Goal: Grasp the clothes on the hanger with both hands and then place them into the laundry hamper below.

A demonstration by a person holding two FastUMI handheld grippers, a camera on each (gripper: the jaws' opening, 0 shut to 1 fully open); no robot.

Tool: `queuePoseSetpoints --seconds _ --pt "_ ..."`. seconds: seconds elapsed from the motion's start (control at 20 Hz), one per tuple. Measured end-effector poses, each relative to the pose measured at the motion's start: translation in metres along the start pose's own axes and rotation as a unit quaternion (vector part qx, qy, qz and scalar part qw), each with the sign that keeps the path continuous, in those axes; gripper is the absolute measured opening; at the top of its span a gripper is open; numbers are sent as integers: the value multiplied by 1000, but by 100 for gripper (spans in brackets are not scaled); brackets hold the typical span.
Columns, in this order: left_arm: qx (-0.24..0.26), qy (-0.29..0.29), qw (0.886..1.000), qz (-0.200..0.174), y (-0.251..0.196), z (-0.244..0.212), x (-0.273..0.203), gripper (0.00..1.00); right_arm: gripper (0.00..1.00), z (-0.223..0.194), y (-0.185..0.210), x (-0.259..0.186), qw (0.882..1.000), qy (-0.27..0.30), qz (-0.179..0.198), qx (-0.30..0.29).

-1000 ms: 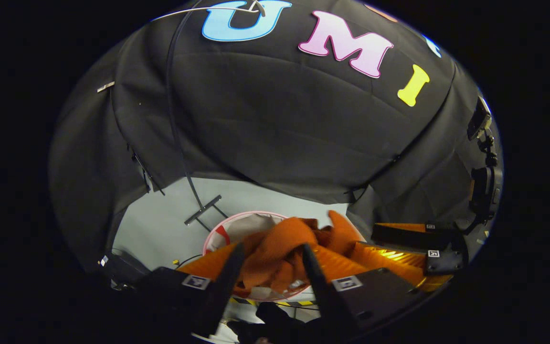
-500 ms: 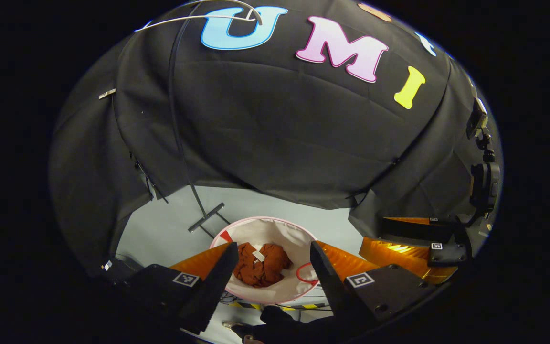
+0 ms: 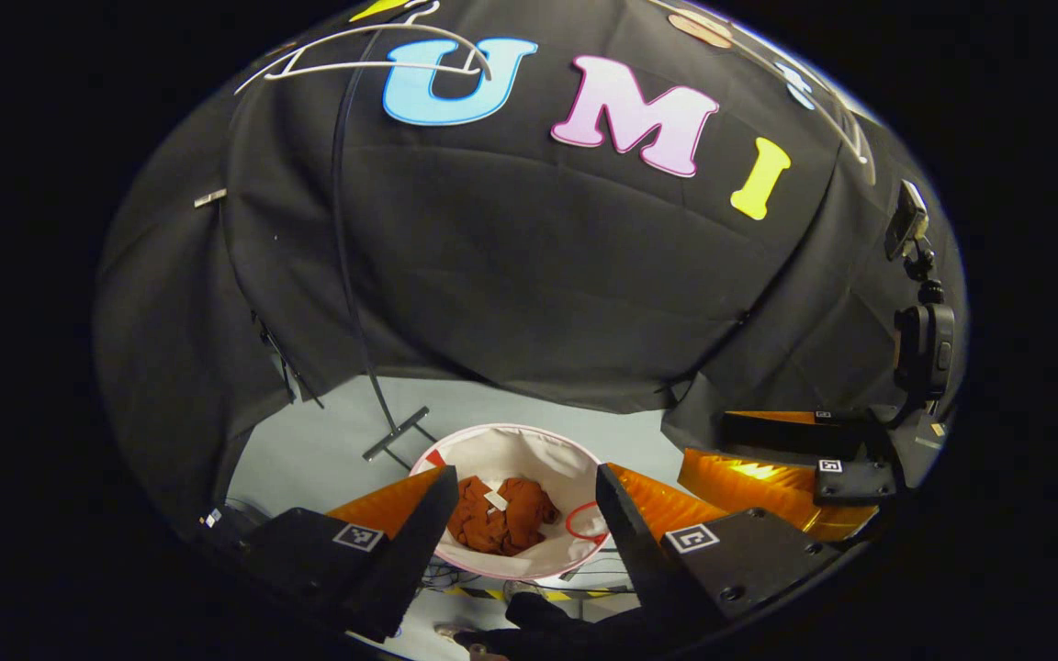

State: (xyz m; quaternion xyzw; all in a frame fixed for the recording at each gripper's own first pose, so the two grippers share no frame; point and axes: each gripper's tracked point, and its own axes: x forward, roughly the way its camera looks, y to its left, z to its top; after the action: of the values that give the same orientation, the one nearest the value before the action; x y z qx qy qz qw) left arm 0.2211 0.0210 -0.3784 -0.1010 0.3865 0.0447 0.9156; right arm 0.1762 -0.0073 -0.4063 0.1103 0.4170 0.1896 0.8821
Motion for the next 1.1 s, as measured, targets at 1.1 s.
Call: queuePoseSetpoints --seconds 1.1 --pt "145 -322 931 -97 9 73 -370 95 100 96 212 -298 928 -355 -105 -42"
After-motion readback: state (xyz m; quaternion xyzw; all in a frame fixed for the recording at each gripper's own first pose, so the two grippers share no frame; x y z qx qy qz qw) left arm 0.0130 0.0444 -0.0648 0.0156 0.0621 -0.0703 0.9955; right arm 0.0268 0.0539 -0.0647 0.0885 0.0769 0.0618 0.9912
